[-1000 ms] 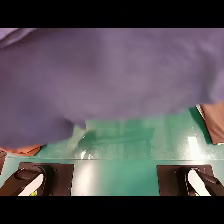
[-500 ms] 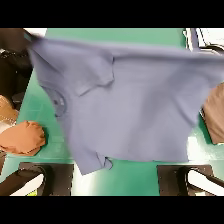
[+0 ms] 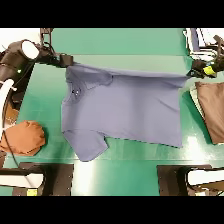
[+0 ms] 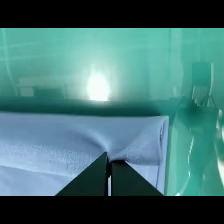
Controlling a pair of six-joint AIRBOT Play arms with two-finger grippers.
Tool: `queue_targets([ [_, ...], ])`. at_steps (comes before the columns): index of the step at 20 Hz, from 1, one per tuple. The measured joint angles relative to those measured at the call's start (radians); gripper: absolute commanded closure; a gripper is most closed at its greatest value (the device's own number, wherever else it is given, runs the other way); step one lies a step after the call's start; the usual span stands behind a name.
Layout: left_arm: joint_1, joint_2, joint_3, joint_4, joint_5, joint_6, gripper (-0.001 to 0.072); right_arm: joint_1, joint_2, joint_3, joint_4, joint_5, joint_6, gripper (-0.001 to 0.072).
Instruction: Fold the shirts.
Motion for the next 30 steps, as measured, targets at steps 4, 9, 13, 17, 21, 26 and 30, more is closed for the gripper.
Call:
queue_targets([
  [4,0.000,-0.049,0.034,0.033,-0.060,0.008,0.0686,0.004,-0.028,0.027,-0.001,0.007,-0.017,0.0700],
  [9,0.000,-0.058,-0.043,0.064,-0.255,0.001,0.0685,0.014,0.085,-0.208,-0.019,-0.027,-0.035,0.0700],
  [13,0.000,-0.055,-0.132,0.078,-0.306,-0.031,0.0247,0.025,0.164,-0.406,-0.011,-0.103,-0.042,0.0633],
  [17,0.002,-0.024,-0.162,0.093,-0.353,-0.051,0.0217,0.021,0.216,-0.499,0.019,-0.124,-0.044,0.0272],
  [21,0.002,0.095,-0.208,0.174,-0.440,-0.061,0.0216,-0.011,0.316,-0.525,0.032,-0.085,-0.044,0.0272],
  [26,0.000,0.375,-0.486,0.184,-0.488,-0.109,0.0216,-0.044,0.472,-0.533,0.036,-0.035,-0.045,0.0272],
  [30,0.000,0.600,-0.789,0.119,-0.495,-0.173,0.0216,-0.042,0.539,-0.534,0.038,-0.026,-0.045,0.0272],
])
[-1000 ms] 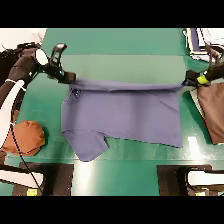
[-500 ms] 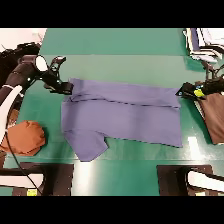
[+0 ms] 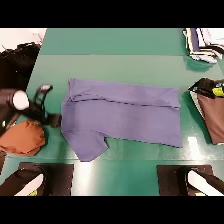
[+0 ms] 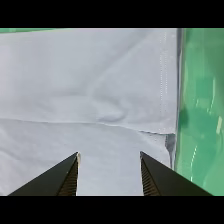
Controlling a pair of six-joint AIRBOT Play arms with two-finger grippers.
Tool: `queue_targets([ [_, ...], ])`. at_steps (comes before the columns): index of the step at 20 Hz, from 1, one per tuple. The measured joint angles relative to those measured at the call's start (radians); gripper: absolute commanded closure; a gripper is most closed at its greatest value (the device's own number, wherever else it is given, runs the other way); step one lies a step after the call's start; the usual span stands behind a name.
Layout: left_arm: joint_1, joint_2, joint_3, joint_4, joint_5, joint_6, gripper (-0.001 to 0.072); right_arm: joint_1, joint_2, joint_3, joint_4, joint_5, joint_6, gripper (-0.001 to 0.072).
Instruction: Fold the shirts.
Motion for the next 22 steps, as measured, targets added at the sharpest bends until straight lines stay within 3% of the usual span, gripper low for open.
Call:
queue_targets([
  [4,0.000,0.111,-0.213,-0.138,0.049,-0.037,0.0216,0.033,0.018,0.000,0.000,0.001,0.000,0.0272],
  [11,0.000,0.151,-0.373,-0.350,0.265,-0.052,0.0225,0.086,0.025,0.000,0.002,-0.002,0.000,0.0273],
  [13,0.000,0.152,-0.388,-0.378,0.306,-0.053,0.0574,0.088,0.026,0.000,0.001,0.017,0.000,0.0272],
  [14,0.000,0.153,-0.391,-0.385,0.318,-0.053,0.0684,0.082,0.026,-0.002,0.002,0.034,0.000,0.0272],
  [19,0.000,0.154,-0.383,-0.412,0.328,-0.033,0.0687,-0.043,0.087,-0.138,-0.026,0.115,0.000,0.0267],
  [21,0.000,0.154,-0.351,-0.414,0.308,-0.011,0.0686,-0.130,0.134,-0.256,-0.068,0.145,0.000,0.0147],
  [22,0.000,0.154,-0.332,-0.415,0.300,-0.003,0.0686,-0.180,0.153,-0.323,-0.086,0.162,0.000,0.0150],
])
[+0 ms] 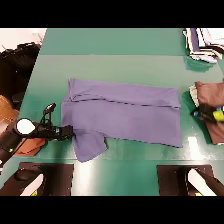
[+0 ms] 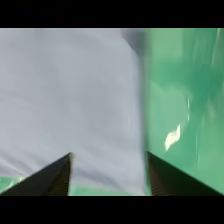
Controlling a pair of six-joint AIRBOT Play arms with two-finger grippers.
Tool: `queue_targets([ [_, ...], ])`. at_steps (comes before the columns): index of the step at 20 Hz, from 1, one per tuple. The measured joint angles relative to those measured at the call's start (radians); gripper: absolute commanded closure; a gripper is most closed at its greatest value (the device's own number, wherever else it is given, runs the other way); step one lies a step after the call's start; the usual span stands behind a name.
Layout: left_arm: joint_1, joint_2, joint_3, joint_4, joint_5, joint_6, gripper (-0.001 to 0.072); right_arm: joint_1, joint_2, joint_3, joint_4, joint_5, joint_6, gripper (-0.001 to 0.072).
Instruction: Fold the shirts.
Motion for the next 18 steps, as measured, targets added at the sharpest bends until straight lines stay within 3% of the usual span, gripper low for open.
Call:
queue_targets([
  [3,0.000,0.000,0.054,-0.003,-0.019,0.023,0.0686,-0.121,0.022,-0.183,-0.010,0.026,0.000,0.0163],
  [4,0.000,0.000,0.067,-0.003,-0.024,0.030,0.0686,-0.145,0.018,-0.232,-0.002,0.026,0.000,0.0242],
  [5,0.000,0.000,0.076,-0.003,-0.031,0.036,0.0686,-0.163,0.008,-0.275,0.015,0.020,0.000,0.0275],
  [9,0.000,0.000,0.093,-0.003,-0.046,0.050,0.0686,-0.163,-0.047,-0.368,0.090,-0.040,0.001,0.0288],
  [13,0.000,0.000,0.098,0.010,-0.056,0.054,0.0687,-0.088,-0.095,-0.373,0.123,-0.076,0.000,0.0622],
  [14,0.000,0.002,0.099,0.018,-0.068,0.054,0.0688,-0.070,-0.103,-0.366,0.119,-0.085,0.000,0.0670],
  [18,0.000,0.093,0.100,0.102,-0.149,0.023,0.0688,0.005,-0.084,-0.304,0.052,-0.048,0.000,0.0699],
])
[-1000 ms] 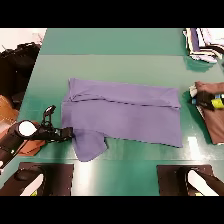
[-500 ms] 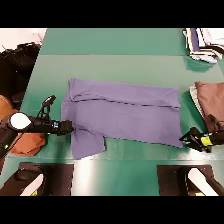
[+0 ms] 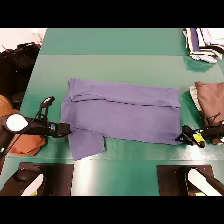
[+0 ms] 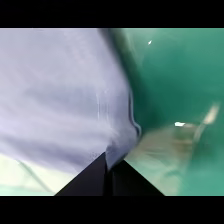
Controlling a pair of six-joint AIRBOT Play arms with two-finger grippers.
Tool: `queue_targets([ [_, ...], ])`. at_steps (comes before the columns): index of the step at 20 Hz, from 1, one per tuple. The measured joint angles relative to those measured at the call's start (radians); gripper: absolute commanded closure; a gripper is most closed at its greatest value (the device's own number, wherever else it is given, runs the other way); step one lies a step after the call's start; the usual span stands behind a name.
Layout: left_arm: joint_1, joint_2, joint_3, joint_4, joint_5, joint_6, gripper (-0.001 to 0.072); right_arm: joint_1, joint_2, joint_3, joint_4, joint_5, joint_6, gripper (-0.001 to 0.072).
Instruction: Fold the shirts.
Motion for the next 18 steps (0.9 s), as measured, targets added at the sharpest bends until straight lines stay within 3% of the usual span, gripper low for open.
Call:
queue_targets([
  [5,0.000,0.192,0.008,0.086,-0.214,-0.061,0.0688,0.043,0.160,0.098,-0.129,0.133,0.000,0.0700],
  [9,0.000,0.218,0.089,0.090,-0.272,-0.073,0.0688,0.055,0.240,0.211,-0.160,0.192,0.003,0.0700],
  [13,-0.001,0.062,0.204,0.103,-0.166,-0.010,0.0686,0.069,0.140,0.352,-0.129,0.166,0.009,0.0700],
  [18,-0.001,-0.268,0.378,0.122,0.059,0.065,0.0685,0.169,-0.142,0.549,-0.104,0.070,0.010,0.0699],
])
